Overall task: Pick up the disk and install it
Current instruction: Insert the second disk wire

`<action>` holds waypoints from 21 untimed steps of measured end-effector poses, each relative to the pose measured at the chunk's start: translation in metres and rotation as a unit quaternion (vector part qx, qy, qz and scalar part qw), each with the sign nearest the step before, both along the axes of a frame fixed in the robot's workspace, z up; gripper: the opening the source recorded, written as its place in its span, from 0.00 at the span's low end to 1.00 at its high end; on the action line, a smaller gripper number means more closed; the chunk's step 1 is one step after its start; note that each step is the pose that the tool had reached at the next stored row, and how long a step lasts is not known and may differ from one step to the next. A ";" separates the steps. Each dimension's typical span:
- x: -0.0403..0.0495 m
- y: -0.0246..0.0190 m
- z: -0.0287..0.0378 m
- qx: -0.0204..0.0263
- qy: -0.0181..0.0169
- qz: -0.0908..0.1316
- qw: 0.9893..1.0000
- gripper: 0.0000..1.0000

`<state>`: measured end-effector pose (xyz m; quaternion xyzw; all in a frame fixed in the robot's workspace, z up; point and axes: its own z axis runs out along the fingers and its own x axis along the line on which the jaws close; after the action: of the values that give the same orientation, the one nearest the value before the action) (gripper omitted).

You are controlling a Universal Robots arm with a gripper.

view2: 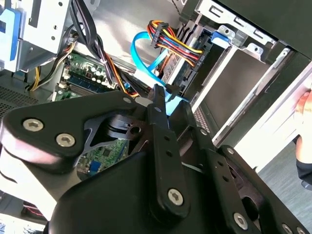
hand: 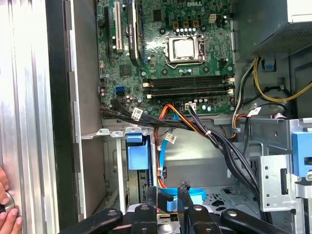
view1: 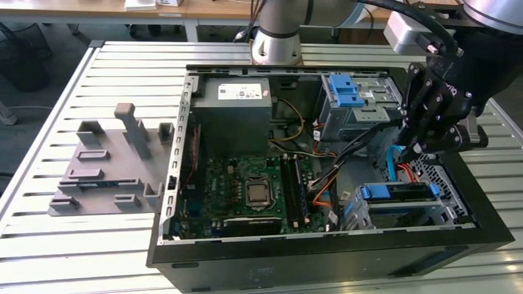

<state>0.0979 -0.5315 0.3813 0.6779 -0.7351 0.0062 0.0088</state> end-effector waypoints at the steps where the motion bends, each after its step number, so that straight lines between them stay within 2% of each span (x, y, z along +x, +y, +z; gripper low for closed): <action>1: 0.0003 0.0001 -0.0010 0.000 0.000 0.000 1.000 0.31; 9: 0.0023 0.0007 -0.0087 0.000 0.000 0.000 1.000 0.29; 11: 0.0030 0.0007 -0.0105 0.000 0.001 0.000 1.000 0.17; 13: 0.0039 0.0006 -0.0118 0.002 0.001 0.000 1.000 0.16; 15: 0.0043 0.0006 -0.0133 0.009 0.002 0.000 1.000 0.16; 17: 0.0044 -0.0009 -0.0144 0.018 0.002 0.000 1.000 0.16; 18: 0.0044 -0.0021 -0.0147 0.025 0.002 0.000 1.000 0.16; 20: 0.0044 -0.0043 -0.0149 0.043 0.002 0.000 0.999 0.16; 21: 0.0044 -0.0048 -0.0151 0.048 0.002 0.000 0.999 0.16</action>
<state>0.1023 -0.5364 0.3662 0.6776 -0.7344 -0.0307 -0.0225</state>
